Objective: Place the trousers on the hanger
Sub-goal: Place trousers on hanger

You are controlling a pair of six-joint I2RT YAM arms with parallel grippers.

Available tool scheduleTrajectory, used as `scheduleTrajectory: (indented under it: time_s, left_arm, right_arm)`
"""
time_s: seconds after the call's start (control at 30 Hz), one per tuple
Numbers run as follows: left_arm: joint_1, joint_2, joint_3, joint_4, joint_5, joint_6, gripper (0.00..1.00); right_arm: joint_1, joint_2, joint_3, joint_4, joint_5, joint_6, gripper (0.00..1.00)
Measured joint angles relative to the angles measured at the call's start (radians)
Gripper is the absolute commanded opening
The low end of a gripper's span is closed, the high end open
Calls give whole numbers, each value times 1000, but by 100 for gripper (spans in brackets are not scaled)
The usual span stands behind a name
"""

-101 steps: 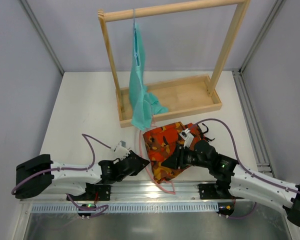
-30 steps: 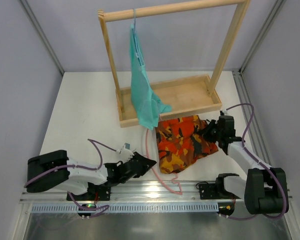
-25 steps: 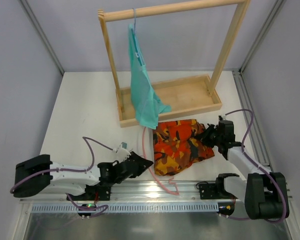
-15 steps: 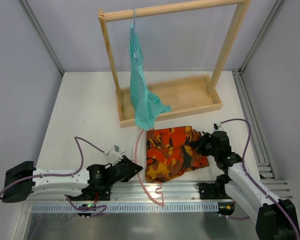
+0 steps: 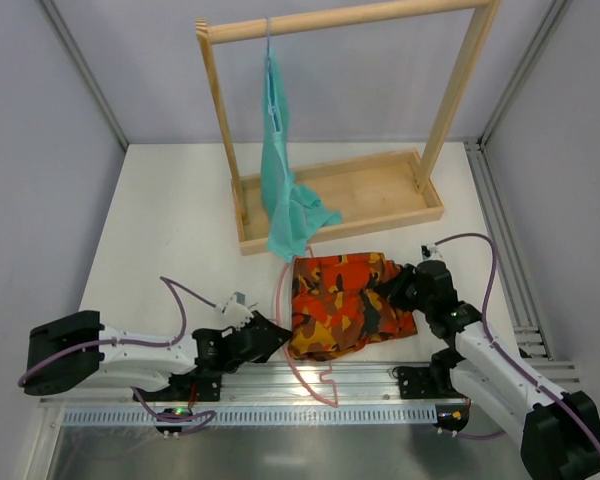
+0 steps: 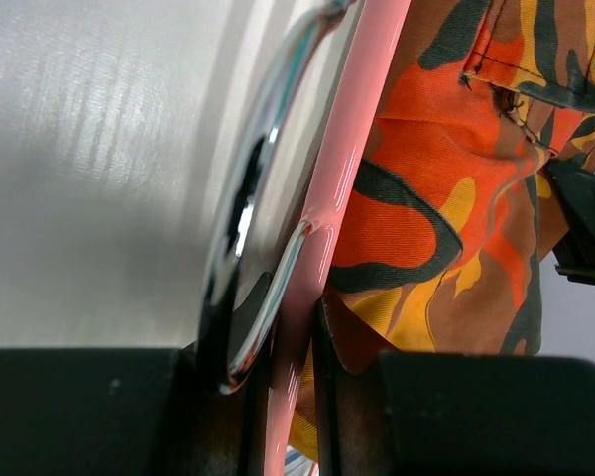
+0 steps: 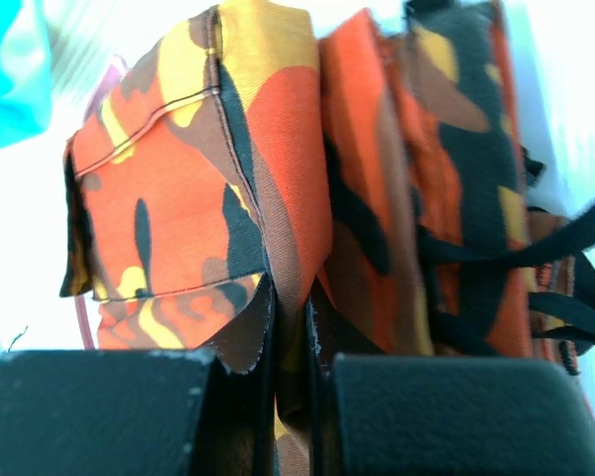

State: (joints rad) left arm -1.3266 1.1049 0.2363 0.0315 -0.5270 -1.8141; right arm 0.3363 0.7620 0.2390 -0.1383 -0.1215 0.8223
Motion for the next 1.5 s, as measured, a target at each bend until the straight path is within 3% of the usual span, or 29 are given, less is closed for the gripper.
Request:
scheduleTrajectory:
  time_s: [0.2,0.47,0.63,0.8,1.0,1.17,1.27,1.37,1.5]
  left_arm:
    - [0,-76,0,-12,-5,-5,0]
    - [4,-253,-9,-252,-89,-6,0]
    - [5,-286,-18,-304,-109,-38,0]
    - [5,-241,-17,-269,-119,-31,0]
    - [-5,-47,32,-225,-134,9,0]
    - [-6,69,103,-223,-164,-6,0]
    - [-12,80,105,-222,-179,-40,0]
    - [-16,82,105,-229,-191,-63,0]
    - [-20,90,114,-254,-208,-70,0]
  right_arm:
    - [13,18,122,-77,-1,-67,4]
    - [21,51,246,-146,-5,-149,4]
    - [-27,95,291,-193,40,-189,4]
    - [-204,192,184,-131,-19,-172,4]
    - [-241,153,14,36,-88,-109,4]
    - [-243,32,-43,51,-79,-85,4]
    - [-243,-62,-55,17,-71,-72,10]
    - [-243,-134,-48,-46,-59,-67,23]
    - [-249,-171,37,-188,1,-92,36]
